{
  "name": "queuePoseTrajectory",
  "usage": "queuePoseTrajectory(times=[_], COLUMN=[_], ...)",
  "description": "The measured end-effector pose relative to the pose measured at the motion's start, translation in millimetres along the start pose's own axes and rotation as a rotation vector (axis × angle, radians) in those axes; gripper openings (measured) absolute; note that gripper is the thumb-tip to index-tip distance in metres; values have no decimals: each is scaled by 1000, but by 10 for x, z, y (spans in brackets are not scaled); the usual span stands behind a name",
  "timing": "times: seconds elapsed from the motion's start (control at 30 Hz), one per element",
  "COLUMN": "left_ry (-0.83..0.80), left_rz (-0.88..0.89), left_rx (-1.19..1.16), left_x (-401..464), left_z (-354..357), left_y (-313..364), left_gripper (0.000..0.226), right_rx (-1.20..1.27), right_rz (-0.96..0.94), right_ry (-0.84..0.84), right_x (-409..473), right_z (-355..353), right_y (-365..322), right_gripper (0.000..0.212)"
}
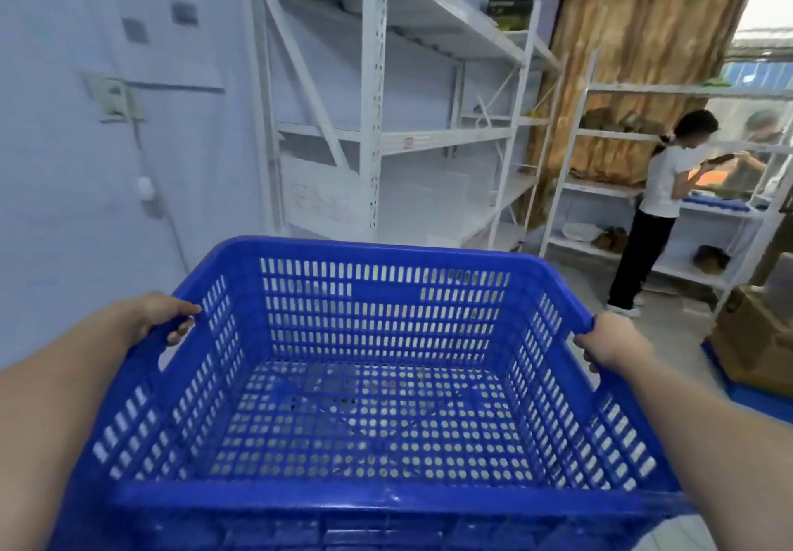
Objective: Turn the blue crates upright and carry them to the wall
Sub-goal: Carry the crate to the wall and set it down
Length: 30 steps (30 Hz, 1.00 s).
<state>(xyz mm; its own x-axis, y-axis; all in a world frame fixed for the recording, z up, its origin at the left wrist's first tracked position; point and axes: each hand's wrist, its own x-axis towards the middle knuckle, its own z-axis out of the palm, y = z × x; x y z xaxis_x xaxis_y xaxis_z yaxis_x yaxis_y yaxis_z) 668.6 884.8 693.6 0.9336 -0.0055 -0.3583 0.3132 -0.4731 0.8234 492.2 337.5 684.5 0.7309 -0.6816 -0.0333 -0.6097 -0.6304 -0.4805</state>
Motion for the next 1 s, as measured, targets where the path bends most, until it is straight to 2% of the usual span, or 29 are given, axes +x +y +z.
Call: queuePoseTrajectory(times=[0.23, 0.6, 0.87, 1.0], left_ry=[236, 519, 698, 760], left_rz=[-80, -261, -391, -471], left_rx=[-35, -192, -313, -351], left_x=[-627, -1563, -2103, -2202], left_z=[-1117, -2811, -3437, -3549], left_y=[-741, -2286, -3353, -3835], left_gripper=[31, 37, 36, 35], right_rx=[16, 31, -72, -80], right_rz=[-222, -479, -636, -682], right_ry=[-120, -286, -389, -441], right_x=[-212, -1178, -2079, -2281], right_z=[648, 2110, 3009, 3384], right_y=[-1002, -2956, -3881, -4194], right_gripper=[18, 14, 27, 14])
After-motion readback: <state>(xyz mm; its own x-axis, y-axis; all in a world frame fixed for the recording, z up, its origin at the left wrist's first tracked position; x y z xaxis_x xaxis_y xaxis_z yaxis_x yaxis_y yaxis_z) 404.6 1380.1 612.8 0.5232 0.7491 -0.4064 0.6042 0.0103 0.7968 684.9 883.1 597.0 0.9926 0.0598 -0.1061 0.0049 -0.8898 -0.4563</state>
